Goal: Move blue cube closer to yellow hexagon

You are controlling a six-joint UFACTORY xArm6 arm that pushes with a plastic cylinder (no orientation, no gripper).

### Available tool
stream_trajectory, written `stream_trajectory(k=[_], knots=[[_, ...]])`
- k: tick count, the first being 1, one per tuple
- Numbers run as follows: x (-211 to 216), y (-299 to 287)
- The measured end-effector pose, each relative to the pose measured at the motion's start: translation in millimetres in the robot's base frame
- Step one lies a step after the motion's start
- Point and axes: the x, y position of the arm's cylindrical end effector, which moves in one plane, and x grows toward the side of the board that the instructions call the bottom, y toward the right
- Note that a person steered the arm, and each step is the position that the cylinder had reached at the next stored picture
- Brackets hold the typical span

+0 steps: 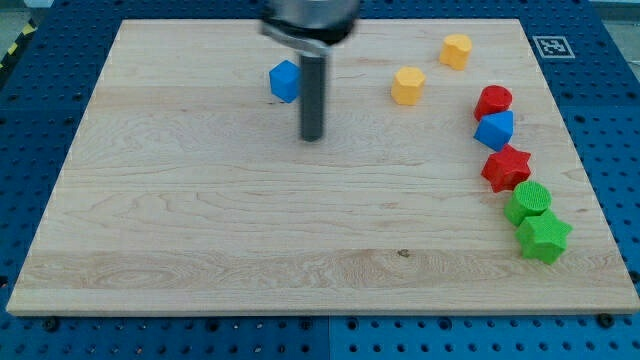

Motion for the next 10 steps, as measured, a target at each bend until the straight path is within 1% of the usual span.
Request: stream_trajectory(k=[1,2,3,6,8,10], knots=[[-53,-45],[-72,-45],[-72,-32],[-72,64],[-72,102],[-60,150]])
